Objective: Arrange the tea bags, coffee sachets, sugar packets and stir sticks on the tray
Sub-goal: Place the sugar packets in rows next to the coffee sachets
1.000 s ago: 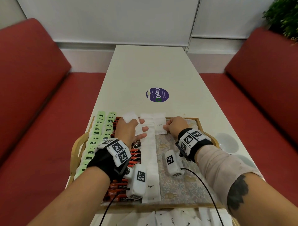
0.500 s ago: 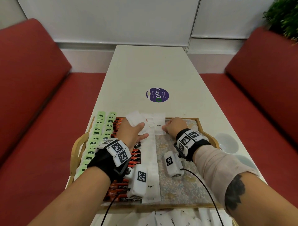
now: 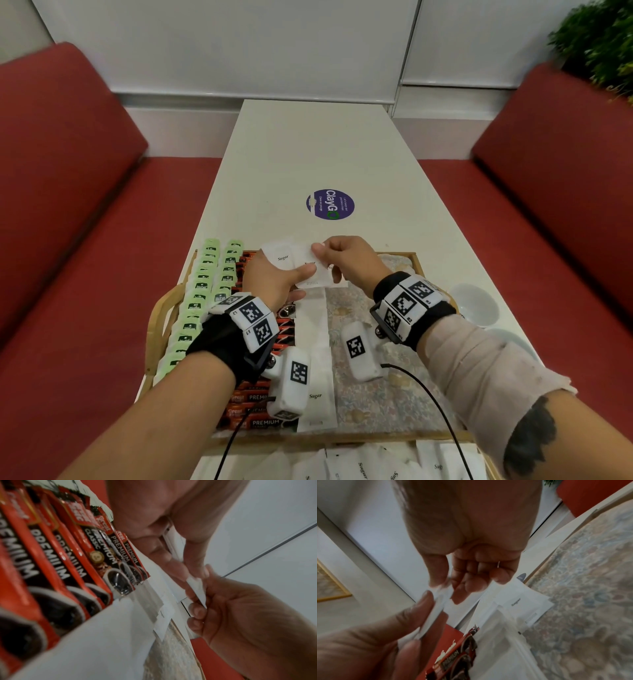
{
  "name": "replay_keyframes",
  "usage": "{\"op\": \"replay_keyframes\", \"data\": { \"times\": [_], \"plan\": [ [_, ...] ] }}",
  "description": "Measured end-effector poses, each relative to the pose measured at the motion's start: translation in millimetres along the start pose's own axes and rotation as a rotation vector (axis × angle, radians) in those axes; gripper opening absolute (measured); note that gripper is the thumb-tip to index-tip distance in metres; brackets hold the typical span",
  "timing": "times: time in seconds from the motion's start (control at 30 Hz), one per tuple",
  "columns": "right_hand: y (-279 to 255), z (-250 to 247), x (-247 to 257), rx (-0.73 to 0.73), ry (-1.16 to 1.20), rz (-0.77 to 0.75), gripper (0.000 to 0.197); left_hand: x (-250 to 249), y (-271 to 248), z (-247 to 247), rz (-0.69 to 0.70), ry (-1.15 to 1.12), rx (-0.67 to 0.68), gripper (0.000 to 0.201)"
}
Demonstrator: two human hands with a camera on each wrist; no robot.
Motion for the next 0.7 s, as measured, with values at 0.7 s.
{"op": "replay_keyframes", "data": {
  "times": [0.7],
  "plan": [
    [6, -30, -30, -0.192, 0.072, 0.111, 0.013, 7, 2, 4, 0.033, -0.166, 0.029, 0.031]
  ]
}}
Point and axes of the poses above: each hand's wrist, its own y-axis towards the middle knuckle, its own z-axis out of the palm, x = y × z, the point moved 6 cm from there along y, towards the middle knuckle, and after that the axes turned 8 degrees about y, right-handed, at the moved point
